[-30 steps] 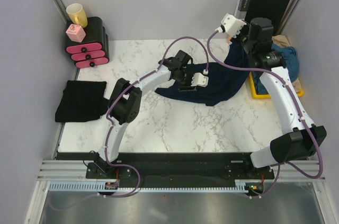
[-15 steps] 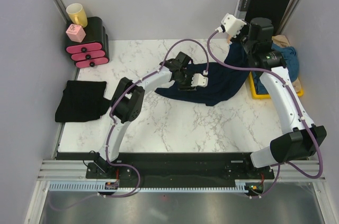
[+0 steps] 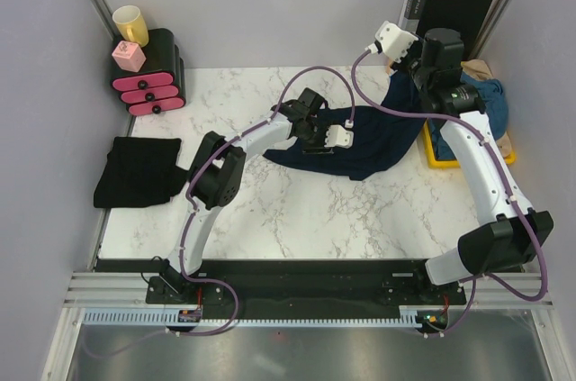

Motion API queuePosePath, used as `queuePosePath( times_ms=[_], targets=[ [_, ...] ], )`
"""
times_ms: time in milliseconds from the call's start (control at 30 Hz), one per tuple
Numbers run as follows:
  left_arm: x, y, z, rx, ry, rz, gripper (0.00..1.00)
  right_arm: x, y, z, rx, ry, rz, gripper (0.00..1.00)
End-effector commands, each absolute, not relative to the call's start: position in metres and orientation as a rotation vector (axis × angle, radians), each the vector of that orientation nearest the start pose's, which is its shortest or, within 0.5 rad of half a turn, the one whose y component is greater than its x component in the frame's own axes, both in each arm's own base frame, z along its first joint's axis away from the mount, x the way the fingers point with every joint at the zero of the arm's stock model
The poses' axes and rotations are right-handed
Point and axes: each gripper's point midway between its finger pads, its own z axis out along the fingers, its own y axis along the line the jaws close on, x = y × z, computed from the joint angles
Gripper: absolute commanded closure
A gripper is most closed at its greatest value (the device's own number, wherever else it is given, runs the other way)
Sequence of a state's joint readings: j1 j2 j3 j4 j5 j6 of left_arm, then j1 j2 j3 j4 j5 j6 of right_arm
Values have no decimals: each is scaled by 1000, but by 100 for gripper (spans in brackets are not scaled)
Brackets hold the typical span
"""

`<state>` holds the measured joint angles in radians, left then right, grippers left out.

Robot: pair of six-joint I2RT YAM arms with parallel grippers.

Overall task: Fold and stack the t-shirts
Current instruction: Flatten out the tshirt

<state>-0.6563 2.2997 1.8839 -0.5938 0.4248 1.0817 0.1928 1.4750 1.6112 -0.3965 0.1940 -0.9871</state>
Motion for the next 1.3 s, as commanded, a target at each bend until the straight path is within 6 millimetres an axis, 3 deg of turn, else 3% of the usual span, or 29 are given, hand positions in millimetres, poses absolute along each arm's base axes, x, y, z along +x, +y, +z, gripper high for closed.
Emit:
queuePosePath(
  times_ms=[0, 367, 533, 700, 867, 933, 1000, 1133, 1267],
  targets=[
    [422, -383, 72, 1943, 1454, -409, 48, 463, 19, 412, -854, 1596, -745, 100],
    [410, -385, 81, 1945, 1444, -473, 50, 469, 22, 407, -865, 1603, -740, 100],
    [408, -382, 71, 1973, 1438, -472, 50, 472, 21, 408, -859, 1603, -741, 100],
    [405, -387, 84, 1938, 1443, -516, 50, 475, 22, 407, -866, 1604, -745, 100],
    [406, -385, 63, 1976, 1426, -470, 50, 481, 25, 406, -866, 1603, -731, 100],
    [409, -382, 57, 1979, 1433, -444, 58, 483, 26, 407, -867, 1600, -732, 100],
    [410, -381, 54, 1977, 1434, -435, 77, 484, 27, 406, -871, 1600, -727, 100],
    [412, -380, 52, 1973, 1440, -417, 97, 486, 28, 406, -871, 1600, -725, 100],
    [415, -381, 55, 1954, 1447, -406, 98, 486, 27, 404, -872, 1604, -723, 100]
  ],
)
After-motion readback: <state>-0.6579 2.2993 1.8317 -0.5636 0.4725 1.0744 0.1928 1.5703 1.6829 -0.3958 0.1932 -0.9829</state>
